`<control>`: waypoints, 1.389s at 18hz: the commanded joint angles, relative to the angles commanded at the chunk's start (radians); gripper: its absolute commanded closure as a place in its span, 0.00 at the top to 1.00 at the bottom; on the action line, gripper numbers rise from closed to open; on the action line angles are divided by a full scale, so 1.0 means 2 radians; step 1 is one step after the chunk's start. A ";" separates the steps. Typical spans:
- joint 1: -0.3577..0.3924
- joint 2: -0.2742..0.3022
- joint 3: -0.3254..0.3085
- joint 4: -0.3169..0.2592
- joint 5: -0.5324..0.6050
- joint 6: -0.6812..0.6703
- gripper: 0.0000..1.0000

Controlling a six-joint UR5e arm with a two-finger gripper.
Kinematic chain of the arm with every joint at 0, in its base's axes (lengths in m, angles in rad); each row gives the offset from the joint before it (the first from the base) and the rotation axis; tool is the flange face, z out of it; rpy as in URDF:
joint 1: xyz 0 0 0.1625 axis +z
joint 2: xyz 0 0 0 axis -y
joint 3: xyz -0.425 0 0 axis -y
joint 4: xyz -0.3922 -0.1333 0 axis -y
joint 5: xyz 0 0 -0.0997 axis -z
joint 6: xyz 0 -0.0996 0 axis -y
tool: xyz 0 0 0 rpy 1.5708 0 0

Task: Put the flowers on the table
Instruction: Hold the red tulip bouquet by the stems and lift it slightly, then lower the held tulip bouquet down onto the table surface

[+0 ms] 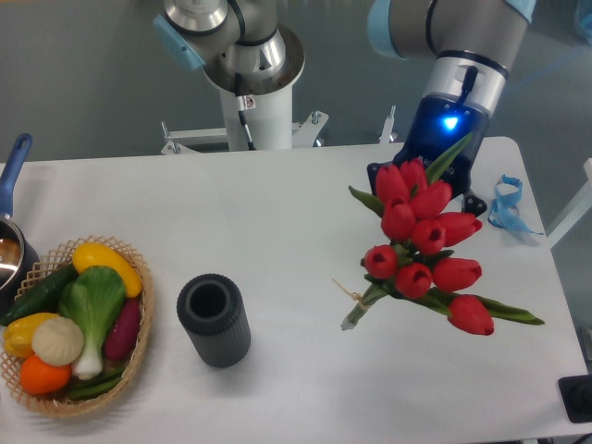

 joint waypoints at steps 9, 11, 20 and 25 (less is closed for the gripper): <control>0.008 0.016 -0.012 -0.002 0.032 0.006 0.24; 0.007 0.021 -0.015 -0.001 0.062 0.006 0.24; -0.030 0.024 -0.029 -0.003 0.218 0.064 0.24; -0.059 0.018 -0.052 -0.012 0.309 0.123 0.24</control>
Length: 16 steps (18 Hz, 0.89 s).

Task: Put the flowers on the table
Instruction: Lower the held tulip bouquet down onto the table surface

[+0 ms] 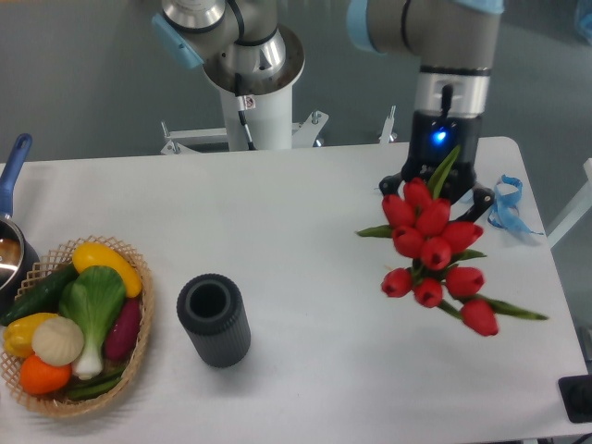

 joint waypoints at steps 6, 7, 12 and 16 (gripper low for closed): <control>-0.049 -0.021 0.002 -0.041 0.142 0.028 0.24; -0.053 -0.024 0.002 -0.050 0.166 0.029 0.24; -0.071 -0.070 0.002 -0.060 0.228 0.053 0.24; -0.088 -0.125 0.019 -0.052 0.265 0.054 0.24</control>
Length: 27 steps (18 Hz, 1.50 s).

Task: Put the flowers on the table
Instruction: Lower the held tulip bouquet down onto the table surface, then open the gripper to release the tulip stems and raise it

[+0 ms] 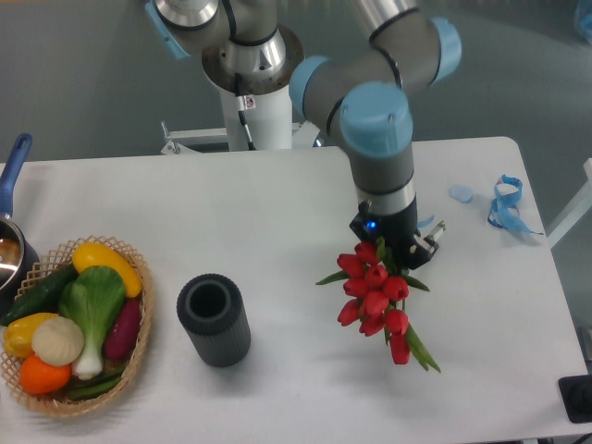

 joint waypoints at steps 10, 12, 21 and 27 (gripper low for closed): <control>-0.014 -0.075 0.043 0.001 0.001 -0.004 0.28; -0.015 -0.077 0.043 0.004 0.001 -0.001 0.66; -0.011 -0.014 0.053 -0.007 -0.027 0.000 1.00; 0.013 0.020 0.133 -0.145 -0.047 0.023 1.00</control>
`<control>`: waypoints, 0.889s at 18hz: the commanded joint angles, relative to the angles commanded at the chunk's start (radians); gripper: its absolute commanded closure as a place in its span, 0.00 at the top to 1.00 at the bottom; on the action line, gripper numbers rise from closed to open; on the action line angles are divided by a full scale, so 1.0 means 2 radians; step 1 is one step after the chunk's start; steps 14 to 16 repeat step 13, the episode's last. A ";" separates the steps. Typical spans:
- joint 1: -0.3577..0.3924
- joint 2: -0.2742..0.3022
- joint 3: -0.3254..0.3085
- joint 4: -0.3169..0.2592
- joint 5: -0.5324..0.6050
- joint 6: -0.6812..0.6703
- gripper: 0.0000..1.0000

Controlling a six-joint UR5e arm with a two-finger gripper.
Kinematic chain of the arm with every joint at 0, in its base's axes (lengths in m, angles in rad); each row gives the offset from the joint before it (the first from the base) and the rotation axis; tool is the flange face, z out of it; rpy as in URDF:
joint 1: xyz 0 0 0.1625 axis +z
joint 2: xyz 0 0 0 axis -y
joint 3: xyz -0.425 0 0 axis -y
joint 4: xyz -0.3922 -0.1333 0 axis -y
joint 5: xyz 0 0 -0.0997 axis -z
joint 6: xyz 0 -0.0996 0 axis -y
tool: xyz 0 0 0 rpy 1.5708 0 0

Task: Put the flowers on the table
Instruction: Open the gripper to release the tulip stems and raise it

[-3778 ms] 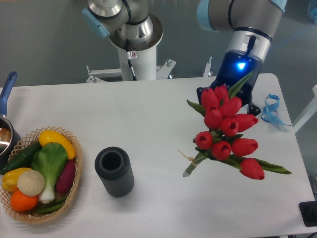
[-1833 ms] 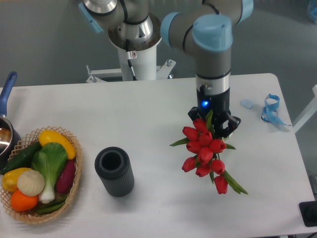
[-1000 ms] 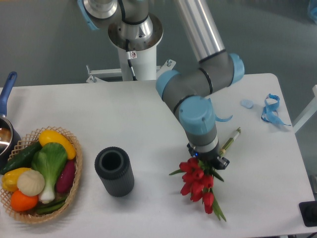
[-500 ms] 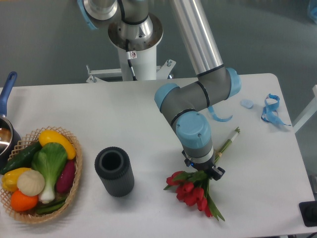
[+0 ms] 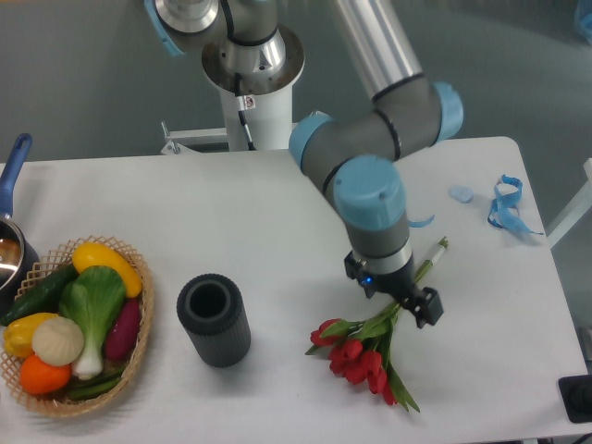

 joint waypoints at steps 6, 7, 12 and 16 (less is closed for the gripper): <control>0.062 0.054 0.017 -0.107 -0.040 0.118 1.00; 0.077 0.061 0.016 -0.118 -0.042 0.151 1.00; 0.137 0.083 -0.001 -0.132 -0.076 0.239 1.00; 0.140 0.083 -0.002 -0.130 -0.084 0.240 1.00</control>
